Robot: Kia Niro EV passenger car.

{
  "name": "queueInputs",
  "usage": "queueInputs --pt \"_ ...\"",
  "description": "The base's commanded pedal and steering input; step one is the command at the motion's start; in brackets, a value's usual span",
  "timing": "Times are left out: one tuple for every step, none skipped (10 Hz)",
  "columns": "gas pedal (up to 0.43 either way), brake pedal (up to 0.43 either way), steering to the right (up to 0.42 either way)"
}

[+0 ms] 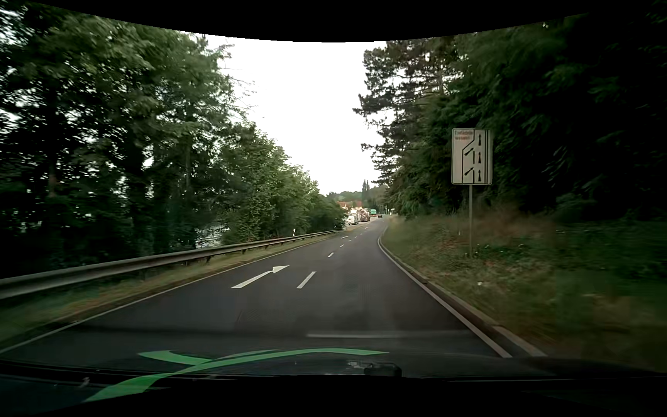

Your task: Follow the waypoints while adhering to traffic rules and regulations

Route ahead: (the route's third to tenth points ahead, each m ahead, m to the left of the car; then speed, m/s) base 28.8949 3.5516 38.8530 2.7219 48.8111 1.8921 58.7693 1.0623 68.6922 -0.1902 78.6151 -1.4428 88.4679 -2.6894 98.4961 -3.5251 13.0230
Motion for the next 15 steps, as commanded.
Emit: queueInputs --pt "0.067 0.000 0.000" --pt "0.067 0.000 0.000" --pt "0.067 0.000 0.001" --pt "0.079 0.000 0.001" --pt "0.079 0.000 0.002" --pt "0.079 0.000 0.003" --pt "0.079 0.000 0.003" --pt "0.087 0.000 0.004" --pt "0.098 0.000 0.005" --pt "0.098 0.000 0.006" --pt "0.098 0.000 0.008" --pt "0.098 0.000 0.010" --pt "0.098 0.000 0.010" --pt "0.098 0.000 0.010" --pt "0.087 0.000 0.011"
